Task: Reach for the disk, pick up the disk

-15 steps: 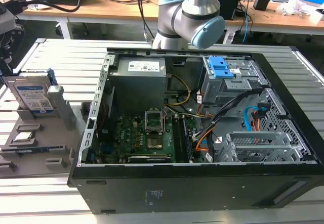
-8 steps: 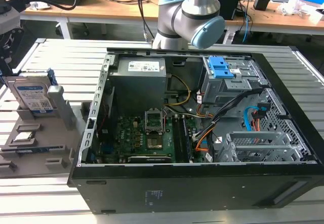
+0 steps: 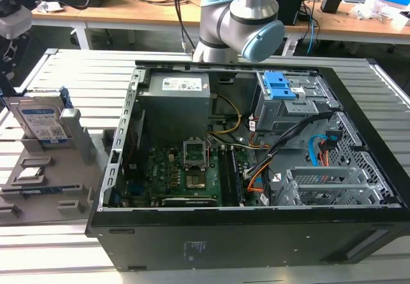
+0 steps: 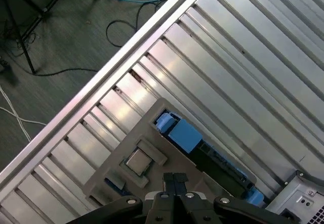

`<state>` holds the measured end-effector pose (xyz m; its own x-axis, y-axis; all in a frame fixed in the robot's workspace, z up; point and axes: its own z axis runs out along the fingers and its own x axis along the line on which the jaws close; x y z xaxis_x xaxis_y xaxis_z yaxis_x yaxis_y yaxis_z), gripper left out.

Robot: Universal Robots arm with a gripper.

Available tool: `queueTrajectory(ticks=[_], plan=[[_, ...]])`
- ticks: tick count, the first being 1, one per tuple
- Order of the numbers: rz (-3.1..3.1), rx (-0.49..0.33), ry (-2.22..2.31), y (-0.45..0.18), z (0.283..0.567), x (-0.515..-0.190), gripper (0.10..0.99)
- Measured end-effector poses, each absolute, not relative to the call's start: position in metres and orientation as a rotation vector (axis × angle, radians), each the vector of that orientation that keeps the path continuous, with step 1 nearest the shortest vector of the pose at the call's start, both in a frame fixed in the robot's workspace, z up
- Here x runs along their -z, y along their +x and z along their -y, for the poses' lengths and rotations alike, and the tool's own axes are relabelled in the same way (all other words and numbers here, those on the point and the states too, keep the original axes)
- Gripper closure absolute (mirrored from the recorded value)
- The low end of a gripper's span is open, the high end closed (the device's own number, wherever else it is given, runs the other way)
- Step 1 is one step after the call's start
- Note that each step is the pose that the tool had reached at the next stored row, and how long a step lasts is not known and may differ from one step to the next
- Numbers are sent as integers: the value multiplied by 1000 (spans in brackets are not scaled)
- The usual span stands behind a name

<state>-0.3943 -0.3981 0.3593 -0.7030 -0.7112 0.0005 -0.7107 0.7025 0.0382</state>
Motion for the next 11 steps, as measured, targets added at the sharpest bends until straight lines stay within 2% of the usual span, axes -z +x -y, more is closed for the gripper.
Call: queueTrajectory(ticks=[11], plan=[[2740,52,1497,-394,398,-359,980]])
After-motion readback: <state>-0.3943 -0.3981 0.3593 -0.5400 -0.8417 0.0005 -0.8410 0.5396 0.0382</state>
